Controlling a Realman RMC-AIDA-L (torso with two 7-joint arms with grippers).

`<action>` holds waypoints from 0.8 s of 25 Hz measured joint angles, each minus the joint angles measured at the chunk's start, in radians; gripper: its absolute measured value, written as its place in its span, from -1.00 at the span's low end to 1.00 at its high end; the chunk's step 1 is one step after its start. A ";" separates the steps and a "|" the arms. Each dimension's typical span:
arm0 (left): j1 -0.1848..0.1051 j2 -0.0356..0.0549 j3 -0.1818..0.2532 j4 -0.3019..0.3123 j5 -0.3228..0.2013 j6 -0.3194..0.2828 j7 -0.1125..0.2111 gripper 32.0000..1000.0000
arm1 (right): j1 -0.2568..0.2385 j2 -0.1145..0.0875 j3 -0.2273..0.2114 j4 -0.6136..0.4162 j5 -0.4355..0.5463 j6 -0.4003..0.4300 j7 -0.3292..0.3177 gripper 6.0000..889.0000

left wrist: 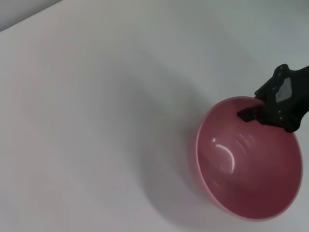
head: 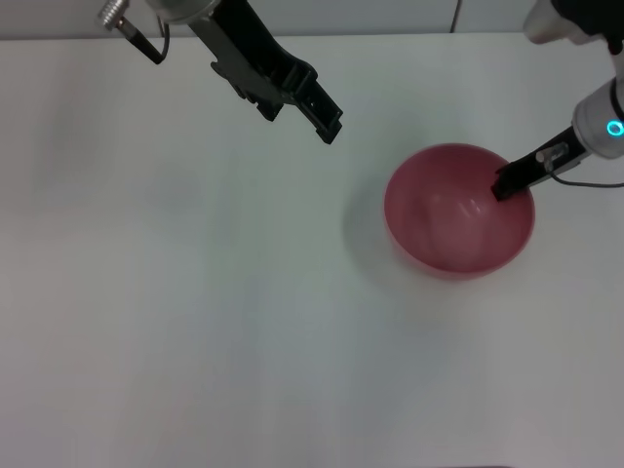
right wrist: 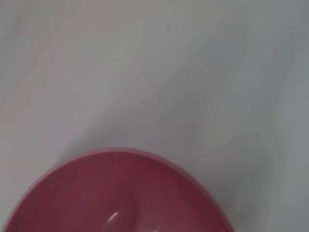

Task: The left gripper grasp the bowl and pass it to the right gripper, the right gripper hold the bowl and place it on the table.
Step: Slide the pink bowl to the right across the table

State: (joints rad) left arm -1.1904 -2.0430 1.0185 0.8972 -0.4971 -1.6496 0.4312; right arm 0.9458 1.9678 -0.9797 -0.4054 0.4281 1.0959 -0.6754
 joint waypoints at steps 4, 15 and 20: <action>0.000 -0.0012 0.000 -0.001 -0.002 0.001 0.002 0.72 | -0.002 0.000 0.000 0.005 0.001 -0.009 0.000 -0.91; 0.000 -0.0018 0.000 -0.002 -0.003 0.004 0.007 0.72 | -0.002 0.000 -0.001 0.036 0.011 -0.043 -0.008 -0.90; 0.000 -0.0017 0.000 -0.003 -0.003 0.004 0.007 0.72 | -0.002 0.000 -0.001 0.040 0.012 -0.051 -0.010 -0.90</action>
State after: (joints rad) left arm -1.1908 -2.0447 1.0185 0.8944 -0.5001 -1.6457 0.4385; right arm 0.9434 1.9679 -0.9802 -0.3654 0.4402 1.0448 -0.6857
